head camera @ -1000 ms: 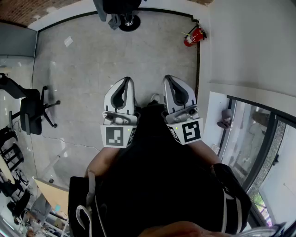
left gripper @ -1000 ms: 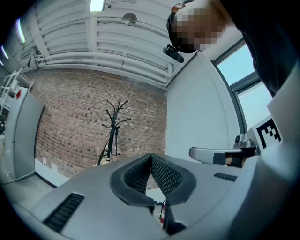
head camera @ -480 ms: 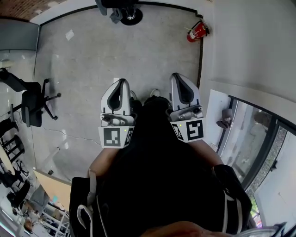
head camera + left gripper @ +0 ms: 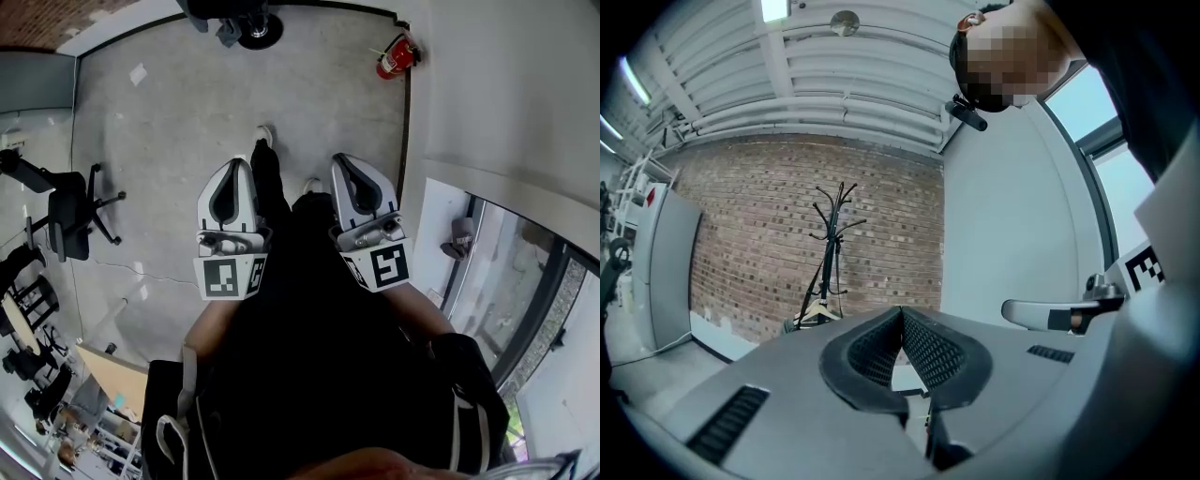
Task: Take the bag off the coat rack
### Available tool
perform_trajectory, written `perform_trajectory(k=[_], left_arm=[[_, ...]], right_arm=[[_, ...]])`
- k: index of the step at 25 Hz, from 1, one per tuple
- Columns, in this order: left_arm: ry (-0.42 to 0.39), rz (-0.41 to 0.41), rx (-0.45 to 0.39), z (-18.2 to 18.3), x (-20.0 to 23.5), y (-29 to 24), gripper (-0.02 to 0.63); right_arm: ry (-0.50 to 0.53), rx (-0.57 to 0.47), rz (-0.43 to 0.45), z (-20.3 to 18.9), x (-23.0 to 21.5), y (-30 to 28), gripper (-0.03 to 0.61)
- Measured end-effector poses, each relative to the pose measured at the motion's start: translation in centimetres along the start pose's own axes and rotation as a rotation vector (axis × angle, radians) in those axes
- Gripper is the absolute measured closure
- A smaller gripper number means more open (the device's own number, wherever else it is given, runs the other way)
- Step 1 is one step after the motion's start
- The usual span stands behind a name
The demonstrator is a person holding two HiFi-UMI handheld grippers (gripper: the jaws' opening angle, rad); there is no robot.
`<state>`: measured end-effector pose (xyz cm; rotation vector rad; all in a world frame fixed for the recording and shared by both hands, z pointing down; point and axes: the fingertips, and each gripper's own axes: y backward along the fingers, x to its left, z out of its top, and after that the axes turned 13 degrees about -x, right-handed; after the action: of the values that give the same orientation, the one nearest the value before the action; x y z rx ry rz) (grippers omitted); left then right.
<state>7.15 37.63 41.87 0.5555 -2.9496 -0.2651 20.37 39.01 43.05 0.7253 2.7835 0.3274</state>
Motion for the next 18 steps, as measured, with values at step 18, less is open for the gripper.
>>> perform_trajectory(k=[18], left_arm=[[0.072, -0.087, -0.036, -3.5, 6.2, -13.0, 0.594]], right_arm=[[0.076, -0.024, -0.043, -2.2, -6.2, -12.7, 0.557]])
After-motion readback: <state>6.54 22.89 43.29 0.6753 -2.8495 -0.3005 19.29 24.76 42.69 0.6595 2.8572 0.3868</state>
